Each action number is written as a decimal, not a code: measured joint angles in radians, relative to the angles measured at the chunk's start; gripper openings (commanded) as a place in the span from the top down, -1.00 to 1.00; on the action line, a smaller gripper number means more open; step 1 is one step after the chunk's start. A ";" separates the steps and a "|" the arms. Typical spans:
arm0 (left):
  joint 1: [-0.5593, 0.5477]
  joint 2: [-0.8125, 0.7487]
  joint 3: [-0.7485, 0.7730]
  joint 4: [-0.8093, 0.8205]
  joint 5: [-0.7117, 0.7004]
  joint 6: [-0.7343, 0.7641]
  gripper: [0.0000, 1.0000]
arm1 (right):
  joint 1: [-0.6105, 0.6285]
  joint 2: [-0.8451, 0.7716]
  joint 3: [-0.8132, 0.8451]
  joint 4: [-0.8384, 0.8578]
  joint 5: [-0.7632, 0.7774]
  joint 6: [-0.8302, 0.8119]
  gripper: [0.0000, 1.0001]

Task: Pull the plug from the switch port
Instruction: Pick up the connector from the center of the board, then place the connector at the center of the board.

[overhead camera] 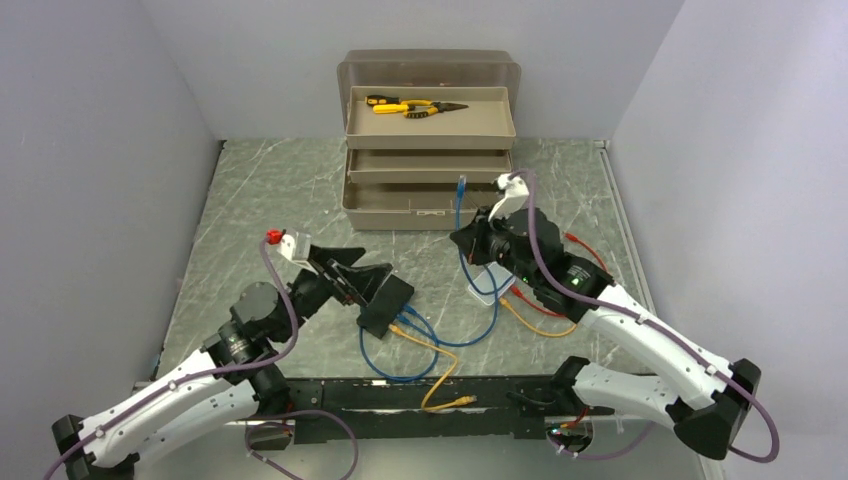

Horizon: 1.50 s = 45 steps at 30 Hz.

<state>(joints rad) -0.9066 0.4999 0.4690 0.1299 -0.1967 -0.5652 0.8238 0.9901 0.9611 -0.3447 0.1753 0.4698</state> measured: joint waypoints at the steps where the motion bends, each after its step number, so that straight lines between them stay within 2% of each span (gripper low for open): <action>1: 0.000 0.008 0.022 0.014 0.018 0.014 -0.94 | -0.018 -0.011 -0.001 0.029 -0.020 0.018 1.00; 10: 0.000 0.219 0.232 0.064 0.195 0.146 -0.80 | -0.100 0.011 -0.117 0.401 -0.275 0.238 1.00; 18: 0.000 0.375 0.247 0.064 0.267 0.161 -0.65 | -0.112 0.038 -0.151 0.614 -0.390 0.378 1.00; 23: 0.000 0.428 0.250 0.066 0.282 0.159 -0.43 | -0.112 0.038 -0.153 0.681 -0.421 0.418 1.00; 25: 0.000 0.443 0.251 0.068 0.294 0.156 -0.29 | -0.112 0.038 -0.154 0.692 -0.425 0.426 1.00; 31: 0.000 0.473 0.252 0.082 0.341 0.148 0.32 | -0.112 0.037 -0.159 0.704 -0.438 0.436 1.00; 33: 0.000 0.476 0.252 0.087 0.351 0.149 0.64 | -0.112 0.037 -0.163 0.705 -0.440 0.435 1.00; 34: 0.000 0.477 0.252 0.090 0.358 0.147 0.97 | -0.112 0.036 -0.164 0.706 -0.442 0.433 1.00; 35: 0.000 0.478 0.252 0.092 0.362 0.150 1.00 | -0.112 0.035 -0.166 0.706 -0.444 0.430 0.91; 38: -0.002 0.478 0.252 0.089 0.372 0.151 1.00 | -0.114 0.028 -0.172 0.705 -0.447 0.420 0.26; 40: -0.001 0.477 0.252 0.086 0.365 0.153 1.00 | -0.114 0.021 -0.172 0.703 -0.459 0.412 -0.22; 42: 0.000 0.468 0.252 0.074 0.349 0.153 1.00 | -0.114 0.009 -0.171 0.686 -0.470 0.391 -0.87; 43: 0.000 0.458 0.252 0.064 0.333 0.157 1.00 | -0.114 0.000 -0.171 0.674 -0.472 0.384 -0.98; 45: 0.000 0.430 0.255 0.031 0.303 0.175 1.00 | -0.115 -0.018 -0.167 0.634 -0.472 0.363 -0.99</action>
<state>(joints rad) -0.9066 0.9298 0.7242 0.1608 0.1059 -0.3904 0.7090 0.9722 0.7944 0.2893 -0.2970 0.8326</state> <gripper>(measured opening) 0.043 0.943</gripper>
